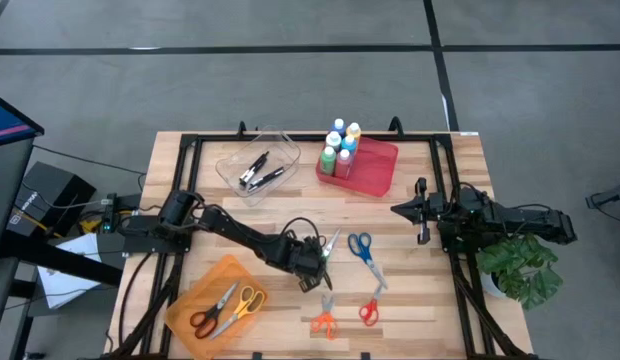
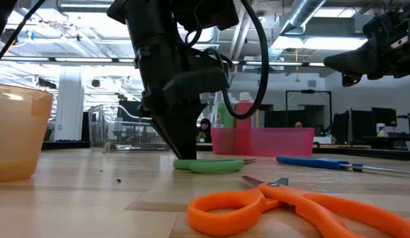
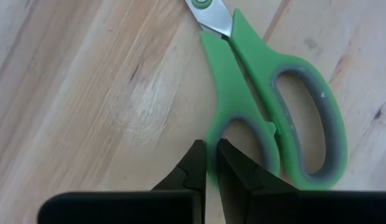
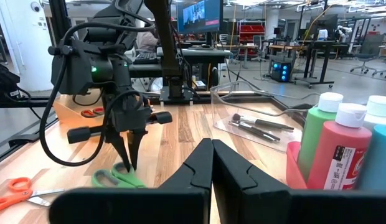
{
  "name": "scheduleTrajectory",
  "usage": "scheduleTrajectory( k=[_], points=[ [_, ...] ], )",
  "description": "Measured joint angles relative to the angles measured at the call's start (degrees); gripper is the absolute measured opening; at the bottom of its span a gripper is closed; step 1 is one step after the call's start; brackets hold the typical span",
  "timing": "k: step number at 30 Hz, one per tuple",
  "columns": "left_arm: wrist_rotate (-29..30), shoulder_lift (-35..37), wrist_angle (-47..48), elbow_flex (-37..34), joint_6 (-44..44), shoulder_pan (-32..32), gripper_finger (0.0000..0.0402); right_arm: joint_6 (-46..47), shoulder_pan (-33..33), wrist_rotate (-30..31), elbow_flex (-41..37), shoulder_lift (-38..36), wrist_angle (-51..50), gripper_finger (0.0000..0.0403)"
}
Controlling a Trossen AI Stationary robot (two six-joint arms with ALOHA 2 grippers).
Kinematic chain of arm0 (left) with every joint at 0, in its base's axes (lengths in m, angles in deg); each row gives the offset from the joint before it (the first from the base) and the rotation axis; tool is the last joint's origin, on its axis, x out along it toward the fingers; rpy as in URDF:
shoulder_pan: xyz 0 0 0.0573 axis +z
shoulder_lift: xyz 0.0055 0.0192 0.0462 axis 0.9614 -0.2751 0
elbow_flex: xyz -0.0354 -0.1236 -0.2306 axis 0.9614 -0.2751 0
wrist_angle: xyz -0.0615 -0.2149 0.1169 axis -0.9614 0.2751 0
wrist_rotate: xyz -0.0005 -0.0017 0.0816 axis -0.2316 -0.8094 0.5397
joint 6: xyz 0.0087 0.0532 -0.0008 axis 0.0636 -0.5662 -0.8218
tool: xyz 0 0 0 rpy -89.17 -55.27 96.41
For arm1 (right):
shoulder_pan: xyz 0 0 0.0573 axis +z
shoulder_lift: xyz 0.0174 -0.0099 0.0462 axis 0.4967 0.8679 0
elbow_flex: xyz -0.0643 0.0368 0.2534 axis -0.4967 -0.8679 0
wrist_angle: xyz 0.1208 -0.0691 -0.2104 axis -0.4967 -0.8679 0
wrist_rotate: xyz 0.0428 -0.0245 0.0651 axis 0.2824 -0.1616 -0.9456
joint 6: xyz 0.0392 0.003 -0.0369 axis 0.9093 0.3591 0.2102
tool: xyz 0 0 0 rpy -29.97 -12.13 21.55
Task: Pick & Place Paint Supplies
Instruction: Put the black scissors into the orange bin
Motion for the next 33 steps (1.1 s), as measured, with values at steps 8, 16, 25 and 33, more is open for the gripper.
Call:
scheduleTrajectory(
  k=[8,16,25,33],
  points=[
    [-3.8,3.6,3.8,-0.5,0.2,0.2,0.001,0.0,0.0,0.0,0.0,0.0,0.0,0.0],
    [-2.2,10.3,11.7,-0.7,0.2,2.2,0.0006,0.0,0.0,0.0,0.0,0.0,0.0,0.0],
    [-6.9,12.4,11.2,-0.7,1.3,2.2,0.0006,0.0,0.0,0.0,0.0,0.0,0.0,0.0],
    [-15.2,19.4,3.0,-0.6,1.6,2.0,0.0006,0.0,0.0,0.0,0.0,0.0,0.0,0.0]
  ],
)
